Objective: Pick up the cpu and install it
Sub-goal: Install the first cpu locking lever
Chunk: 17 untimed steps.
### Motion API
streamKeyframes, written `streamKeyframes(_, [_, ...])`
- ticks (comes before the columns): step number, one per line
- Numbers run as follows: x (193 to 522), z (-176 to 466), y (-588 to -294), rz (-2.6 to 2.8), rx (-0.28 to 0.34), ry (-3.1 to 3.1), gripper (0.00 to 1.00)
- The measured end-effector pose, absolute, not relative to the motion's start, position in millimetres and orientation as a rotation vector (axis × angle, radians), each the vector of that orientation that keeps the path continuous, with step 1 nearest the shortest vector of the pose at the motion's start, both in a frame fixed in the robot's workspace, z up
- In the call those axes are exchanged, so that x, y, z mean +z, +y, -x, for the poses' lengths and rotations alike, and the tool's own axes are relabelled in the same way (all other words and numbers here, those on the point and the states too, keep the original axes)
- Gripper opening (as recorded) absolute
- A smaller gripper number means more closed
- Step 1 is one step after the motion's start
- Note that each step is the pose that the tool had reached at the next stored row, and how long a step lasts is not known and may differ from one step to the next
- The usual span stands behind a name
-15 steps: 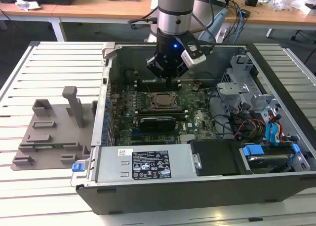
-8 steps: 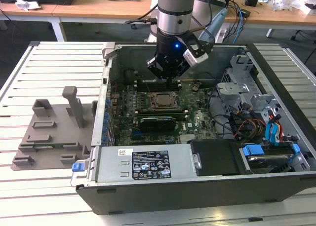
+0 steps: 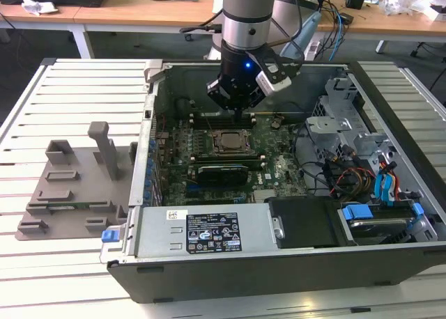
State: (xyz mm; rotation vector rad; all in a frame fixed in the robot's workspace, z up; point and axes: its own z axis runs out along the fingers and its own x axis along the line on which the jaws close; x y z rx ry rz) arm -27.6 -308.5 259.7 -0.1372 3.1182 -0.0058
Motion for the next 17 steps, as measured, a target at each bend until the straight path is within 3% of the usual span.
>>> streamKeyframes(17, [260, 76, -308, 0.138, -0.006, 3.118, 0.11])
